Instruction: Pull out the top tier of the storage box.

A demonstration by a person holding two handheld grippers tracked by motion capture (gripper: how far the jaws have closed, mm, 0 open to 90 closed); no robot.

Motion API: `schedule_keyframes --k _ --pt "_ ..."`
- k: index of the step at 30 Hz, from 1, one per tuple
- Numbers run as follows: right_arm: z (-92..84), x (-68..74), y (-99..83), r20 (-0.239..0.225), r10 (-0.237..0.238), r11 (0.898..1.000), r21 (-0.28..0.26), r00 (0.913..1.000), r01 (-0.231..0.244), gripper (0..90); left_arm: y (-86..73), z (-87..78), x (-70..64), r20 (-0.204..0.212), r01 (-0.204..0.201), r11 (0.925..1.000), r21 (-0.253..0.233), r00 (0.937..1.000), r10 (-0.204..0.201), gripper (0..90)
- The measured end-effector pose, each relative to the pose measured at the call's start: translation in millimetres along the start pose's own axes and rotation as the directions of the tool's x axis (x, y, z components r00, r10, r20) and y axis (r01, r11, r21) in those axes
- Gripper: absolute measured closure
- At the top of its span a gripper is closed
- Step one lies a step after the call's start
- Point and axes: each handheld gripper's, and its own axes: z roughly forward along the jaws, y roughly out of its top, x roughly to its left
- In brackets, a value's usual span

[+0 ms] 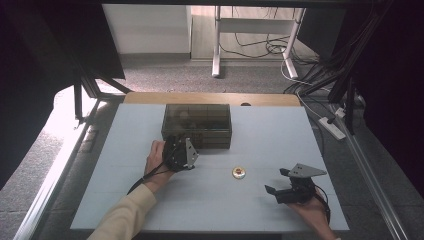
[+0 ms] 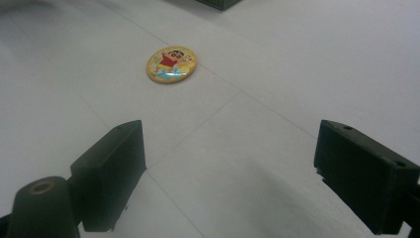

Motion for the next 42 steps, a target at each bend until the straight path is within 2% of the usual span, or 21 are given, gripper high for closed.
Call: schedule_keyframes --k 11,24,31,37,42 --pt "-0.1 0.2 0.0 0.001 0.002 1.000 0.000 1.0000 -0.002 12.6 2.2 3.6 -2.2 -0.030 -0.018 0.9998 -0.001 0.9994 0.018 26.9" --pt "-0.2 0.2 0.0 -0.001 0.000 1.000 0.001 1.0000 0.000 12.7 3.8 5.7 -3.6 -0.074 -0.046 0.9988 -0.014 0.9962 0.045 37.7" --pt "-0.2 0.0 0.1 -0.002 -0.001 1.000 0.000 1.0000 0.001 12.7 3.2 7.7 -3.3 -0.082 -0.060 0.9981 -0.013 0.9949 0.058 43.1" --pt "-0.2 0.1 0.0 -0.002 -0.001 1.000 0.001 1.0000 0.001 12.7 3.4 8.9 -4.4 -0.097 -0.074 0.9970 -0.020 0.9927 0.072 47.8" --pt "-0.3 0.0 0.0 -0.002 -0.001 1.000 0.001 1.0000 0.001 12.7 3.5 11.1 -7.2 -0.110 -0.106 0.9944 -0.004 0.9884 0.105 49.7"
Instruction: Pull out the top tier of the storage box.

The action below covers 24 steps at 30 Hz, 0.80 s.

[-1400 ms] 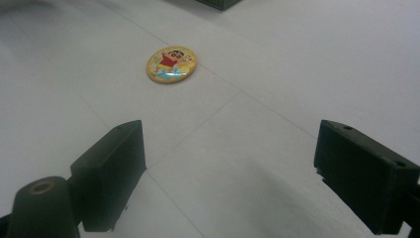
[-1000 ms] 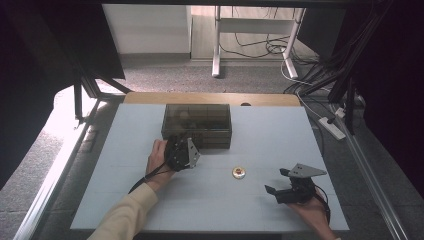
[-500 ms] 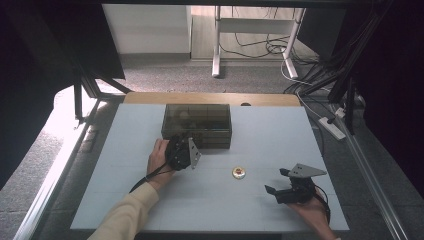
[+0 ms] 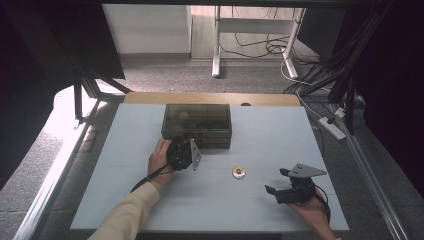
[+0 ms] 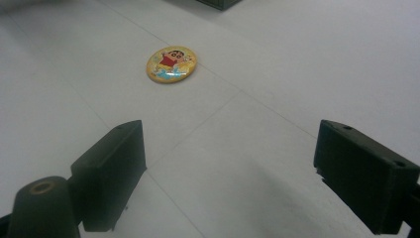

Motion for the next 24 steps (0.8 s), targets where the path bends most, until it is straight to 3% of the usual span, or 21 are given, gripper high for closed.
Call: schedule_keyframes --k 24 --pt "0.0 -0.2 -0.1 0.001 0.003 1.000 -0.001 1.0000 -0.003 12.8 0.1 7.9 -5.8 -0.045 -0.055 0.9985 0.000 0.9975 0.055 58.9"
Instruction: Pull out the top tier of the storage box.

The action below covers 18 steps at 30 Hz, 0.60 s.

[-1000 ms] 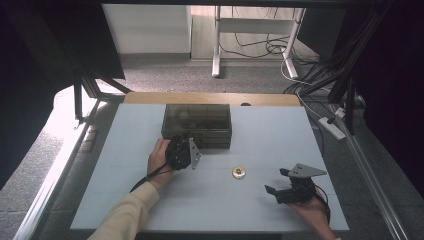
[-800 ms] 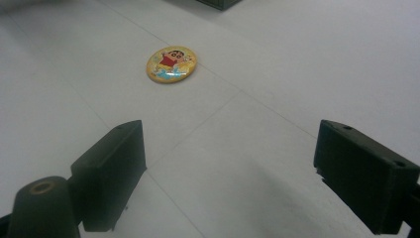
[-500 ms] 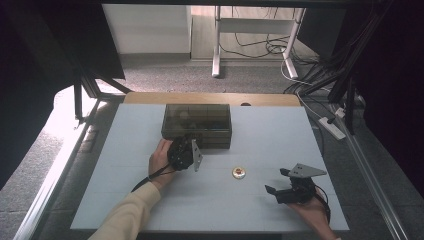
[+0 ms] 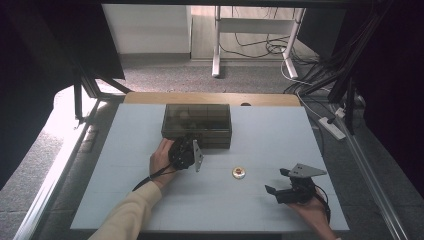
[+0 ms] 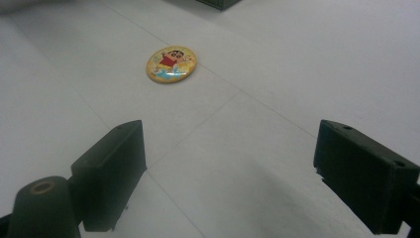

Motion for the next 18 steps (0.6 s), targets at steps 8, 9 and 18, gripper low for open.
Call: schedule_keyframes --k 8,9,18 --pt "-0.1 -0.1 0.0 0.001 0.000 1.000 0.000 1.0000 0.000 12.8 0.3 0.3 0.3 -0.012 -0.010 0.9999 -0.011 0.9999 0.010 63.5" --pt "0.0 0.0 0.0 0.002 -0.001 1.000 0.001 1.0000 0.001 12.8 0.2 0.4 0.4 -0.014 -0.011 0.9999 -0.013 0.9998 0.011 64.8" --pt "0.2 0.1 0.0 0.001 0.001 1.000 0.000 1.0000 -0.001 13.0 -0.1 1.4 1.5 -0.012 -0.015 0.9997 -0.021 0.9998 0.015 71.9"
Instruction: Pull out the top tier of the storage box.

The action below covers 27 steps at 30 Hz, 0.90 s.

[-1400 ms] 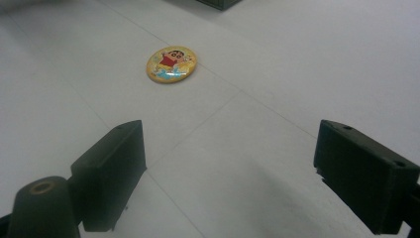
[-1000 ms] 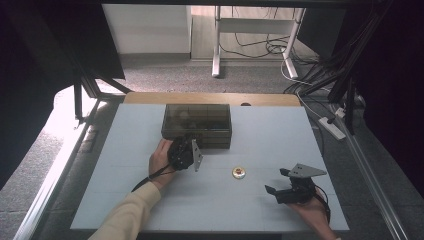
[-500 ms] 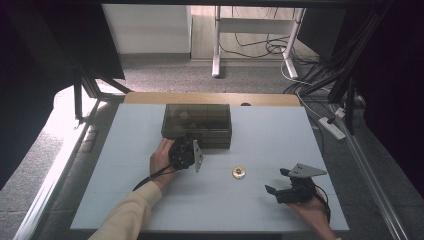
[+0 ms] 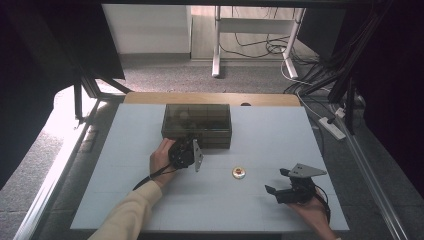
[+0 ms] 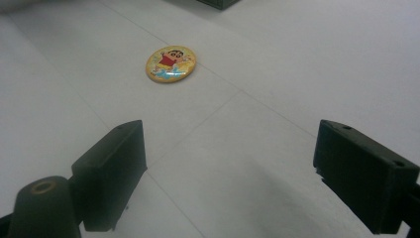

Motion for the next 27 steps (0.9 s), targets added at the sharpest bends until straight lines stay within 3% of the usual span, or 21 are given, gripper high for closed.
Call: schedule_keyframes --k 18,27 --pt "0.9 -0.4 0.1 -0.001 0.000 1.000 0.003 1.0000 0.000 13.0 1.3 0.2 -1.7 -0.023 -0.027 0.9996 -0.008 0.9994 0.027 74.9" --pt "1.1 -0.4 0.1 -0.002 0.001 1.000 0.007 1.0000 -0.001 13.0 2.9 0.5 -3.5 -0.041 -0.064 0.9979 -0.008 0.9972 0.063 75.1"
